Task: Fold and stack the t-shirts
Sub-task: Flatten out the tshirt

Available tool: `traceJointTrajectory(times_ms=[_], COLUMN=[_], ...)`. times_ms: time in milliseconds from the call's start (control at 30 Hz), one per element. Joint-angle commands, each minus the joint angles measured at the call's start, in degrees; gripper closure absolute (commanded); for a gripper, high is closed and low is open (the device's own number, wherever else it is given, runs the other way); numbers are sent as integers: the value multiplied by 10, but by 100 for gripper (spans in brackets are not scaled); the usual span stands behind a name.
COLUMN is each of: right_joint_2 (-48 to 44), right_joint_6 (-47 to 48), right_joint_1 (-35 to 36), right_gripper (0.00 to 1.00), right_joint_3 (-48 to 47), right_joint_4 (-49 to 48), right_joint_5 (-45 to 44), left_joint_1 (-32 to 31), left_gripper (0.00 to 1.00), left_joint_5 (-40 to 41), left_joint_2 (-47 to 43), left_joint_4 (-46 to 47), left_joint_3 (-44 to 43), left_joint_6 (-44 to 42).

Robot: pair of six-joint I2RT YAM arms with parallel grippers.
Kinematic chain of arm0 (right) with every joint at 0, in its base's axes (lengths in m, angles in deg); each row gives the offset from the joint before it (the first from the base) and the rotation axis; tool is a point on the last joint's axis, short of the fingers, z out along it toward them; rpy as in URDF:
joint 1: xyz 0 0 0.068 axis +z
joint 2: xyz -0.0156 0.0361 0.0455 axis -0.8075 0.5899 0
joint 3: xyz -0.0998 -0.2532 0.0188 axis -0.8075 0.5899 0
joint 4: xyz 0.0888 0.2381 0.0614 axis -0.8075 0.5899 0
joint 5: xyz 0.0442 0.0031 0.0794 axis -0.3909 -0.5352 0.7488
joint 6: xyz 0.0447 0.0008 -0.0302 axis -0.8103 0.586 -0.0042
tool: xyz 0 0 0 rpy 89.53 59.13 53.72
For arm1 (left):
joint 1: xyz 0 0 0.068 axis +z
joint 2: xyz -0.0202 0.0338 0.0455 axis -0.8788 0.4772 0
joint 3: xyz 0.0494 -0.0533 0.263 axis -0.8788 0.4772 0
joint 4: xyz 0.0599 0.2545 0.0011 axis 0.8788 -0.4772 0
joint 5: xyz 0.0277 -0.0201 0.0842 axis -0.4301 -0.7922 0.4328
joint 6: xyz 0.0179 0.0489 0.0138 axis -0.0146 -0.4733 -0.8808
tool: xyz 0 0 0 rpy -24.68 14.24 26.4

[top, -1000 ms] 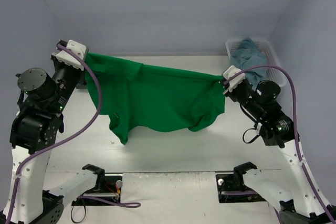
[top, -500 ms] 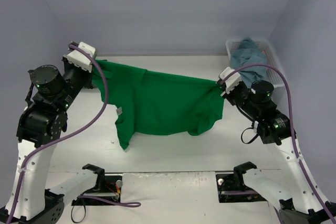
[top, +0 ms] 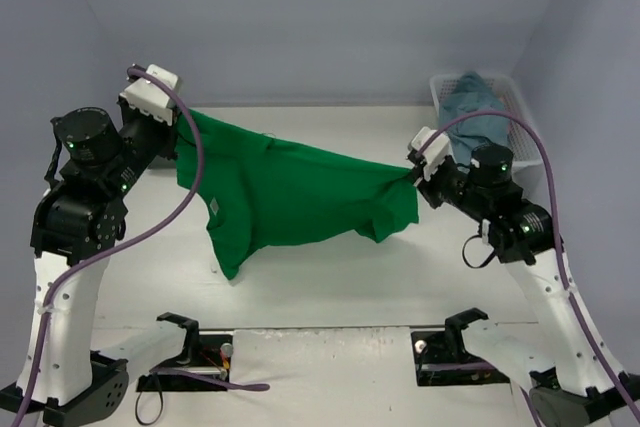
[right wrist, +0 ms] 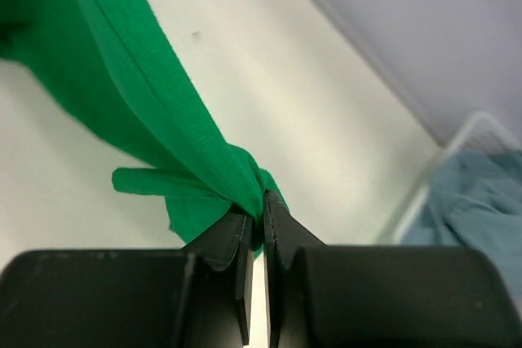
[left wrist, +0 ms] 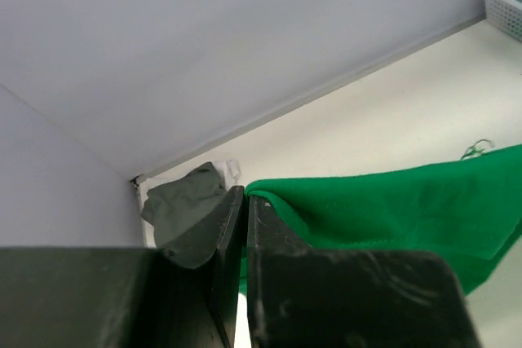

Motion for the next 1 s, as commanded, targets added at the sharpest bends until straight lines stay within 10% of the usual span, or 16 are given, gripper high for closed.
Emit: traceJointTrajectory(times_ms=[0,533,667,967], right_joint_2=[40,458,469,369], right_joint_6=[-8,56,8,-32], right_joint_1=[9,83,88,99], right_gripper=[100,94,73,65], right_joint_3=[48,68,54,33], right_joint_4=[-5,-80,-117,-87], right_joint_5=[82,-31,-77,-115], left_joint_1=[5,-2,-4,-8], left_gripper=[100,100,100,100], left_joint_5=[-23,-56,-55,-49], left_joint_2=[-28,70,72,51], left_joint_4=[32,197,191,184], left_joint_3=[45,288,284,288], left_joint_6=[22,44,36,44])
